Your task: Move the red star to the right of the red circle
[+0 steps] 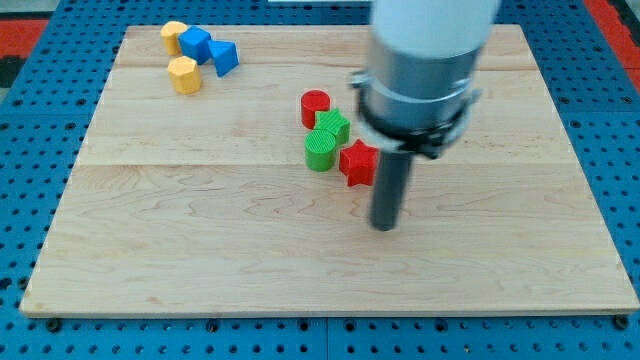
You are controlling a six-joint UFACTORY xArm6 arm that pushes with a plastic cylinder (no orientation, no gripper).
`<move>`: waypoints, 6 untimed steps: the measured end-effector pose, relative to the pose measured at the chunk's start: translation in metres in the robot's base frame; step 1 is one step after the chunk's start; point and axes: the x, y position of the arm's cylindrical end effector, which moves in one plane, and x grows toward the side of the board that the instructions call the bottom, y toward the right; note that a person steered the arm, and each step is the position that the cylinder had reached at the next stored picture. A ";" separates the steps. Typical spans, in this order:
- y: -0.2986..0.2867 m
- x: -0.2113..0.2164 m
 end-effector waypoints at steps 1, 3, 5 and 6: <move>-0.006 -0.052; 0.053 -0.139; 0.094 -0.210; 0.153 -0.184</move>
